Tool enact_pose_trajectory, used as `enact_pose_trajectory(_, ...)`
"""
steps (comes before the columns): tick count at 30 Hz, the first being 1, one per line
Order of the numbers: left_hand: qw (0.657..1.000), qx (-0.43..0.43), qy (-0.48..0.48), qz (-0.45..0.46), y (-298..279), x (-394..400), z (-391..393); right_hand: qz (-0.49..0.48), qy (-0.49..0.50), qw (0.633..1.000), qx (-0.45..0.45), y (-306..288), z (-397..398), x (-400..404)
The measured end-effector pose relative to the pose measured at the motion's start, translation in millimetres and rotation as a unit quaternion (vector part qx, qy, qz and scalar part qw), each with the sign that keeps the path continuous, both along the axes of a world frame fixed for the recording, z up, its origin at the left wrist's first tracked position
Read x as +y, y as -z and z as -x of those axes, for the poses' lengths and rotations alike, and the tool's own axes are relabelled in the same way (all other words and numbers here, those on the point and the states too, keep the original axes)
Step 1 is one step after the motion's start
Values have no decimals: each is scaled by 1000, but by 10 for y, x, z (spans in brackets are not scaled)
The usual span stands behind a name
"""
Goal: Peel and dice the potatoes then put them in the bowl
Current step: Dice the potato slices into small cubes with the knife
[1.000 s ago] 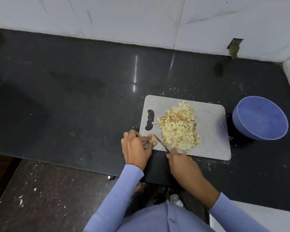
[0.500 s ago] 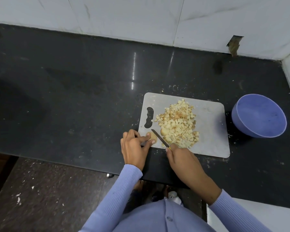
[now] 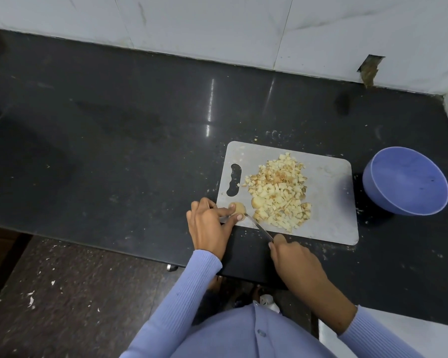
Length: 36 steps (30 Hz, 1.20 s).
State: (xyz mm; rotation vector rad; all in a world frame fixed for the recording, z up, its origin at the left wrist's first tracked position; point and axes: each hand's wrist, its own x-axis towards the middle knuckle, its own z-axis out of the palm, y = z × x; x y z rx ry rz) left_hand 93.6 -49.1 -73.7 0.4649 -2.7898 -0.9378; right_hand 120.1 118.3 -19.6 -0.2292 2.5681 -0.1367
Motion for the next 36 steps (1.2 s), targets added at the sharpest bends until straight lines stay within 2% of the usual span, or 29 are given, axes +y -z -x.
enact_pose_trajectory(3,1000,-10,10,2,-13,2,-14,18,12,1000,-9,-60,-20,66)
enact_pose_trajectory(7,999,-28,12,9,-23,-20,-49,69,35,997,25,-176,36,56)
enact_pose_trajectory(13,999,-20,-29,-23,-89,30,-35,103,27,993,47,-106,221,-172)
enact_pose_trajectory(22,998,-53,-21,18,-132,14,16,75,7,996,42,22,228,-292)
enact_pose_trajectory(29,997,-72,-18,18,-138,-6,19,0,-11,1000,3,-17,-7,-5)
enact_pose_trajectory(32,998,-64,-18,10,-129,-1,21,15,6,1000,-11,-96,12,84)
enact_pose_trajectory(36,997,-59,-33,-23,-106,5,-2,75,25,996,30,-207,120,36)
